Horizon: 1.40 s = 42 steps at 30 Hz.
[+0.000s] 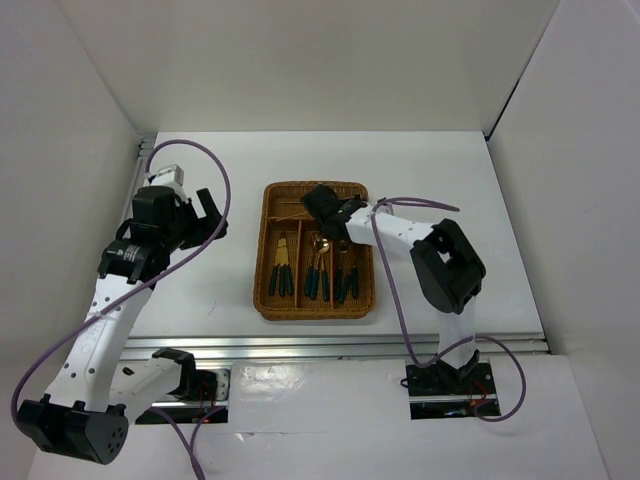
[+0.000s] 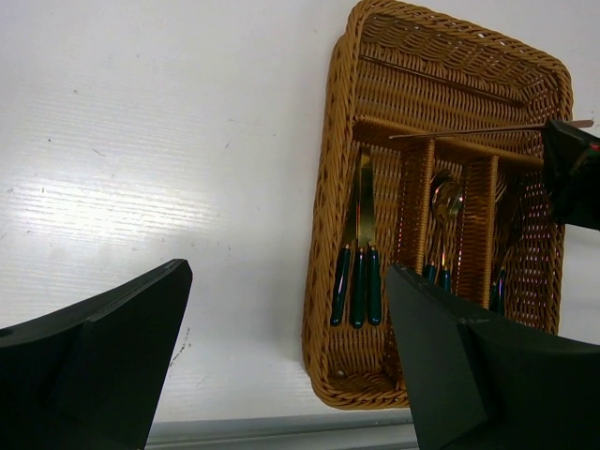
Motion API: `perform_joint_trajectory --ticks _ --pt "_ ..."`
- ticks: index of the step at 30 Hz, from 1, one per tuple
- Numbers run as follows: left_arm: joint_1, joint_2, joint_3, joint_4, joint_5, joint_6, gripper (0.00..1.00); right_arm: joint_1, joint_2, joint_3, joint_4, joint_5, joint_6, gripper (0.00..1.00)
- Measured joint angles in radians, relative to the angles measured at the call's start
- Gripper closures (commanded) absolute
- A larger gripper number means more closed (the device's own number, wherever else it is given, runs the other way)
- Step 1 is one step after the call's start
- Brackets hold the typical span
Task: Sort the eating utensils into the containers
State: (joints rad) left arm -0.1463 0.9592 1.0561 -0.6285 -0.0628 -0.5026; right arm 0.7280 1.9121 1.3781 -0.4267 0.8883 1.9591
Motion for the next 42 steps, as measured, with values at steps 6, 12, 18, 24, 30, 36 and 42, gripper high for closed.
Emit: perform_joint_trajectory --ticks 6,12,18,24,30,36,42 --pt "-0.008 0.0 0.0 0.0 -0.003 0.0 0.0 0.008 0.096 0.074 -0.137 0.056 0.023 0.87" --pt "-0.008 0.002 0.0 -0.001 -0.003 0.0 0.0 0.023 0.138 0.103 -0.163 0.075 0.034 0.87" --pt "-0.008 0.004 0.0 -0.001 -0.003 0.0 0.0 0.025 0.14 0.106 -0.167 0.088 0.034 0.86" --pt "-0.008 0.01 0.0 -0.003 -0.004 0.0 0.0 0.025 0.165 0.135 -0.169 0.094 0.034 0.86" --pt "-0.008 0.01 0.0 -0.007 -0.004 0.0 0.0 0.017 0.175 0.135 -0.179 0.095 0.037 0.86" --pt "-0.008 0.01 0.0 -0.008 -0.004 0.001 0.0 0.002 0.177 0.138 -0.196 0.1 0.038 0.8" --pt "-0.008 0.01 0.0 -0.007 -0.004 0.001 0.0 -0.002 0.214 0.183 -0.211 0.115 0.041 0.6"
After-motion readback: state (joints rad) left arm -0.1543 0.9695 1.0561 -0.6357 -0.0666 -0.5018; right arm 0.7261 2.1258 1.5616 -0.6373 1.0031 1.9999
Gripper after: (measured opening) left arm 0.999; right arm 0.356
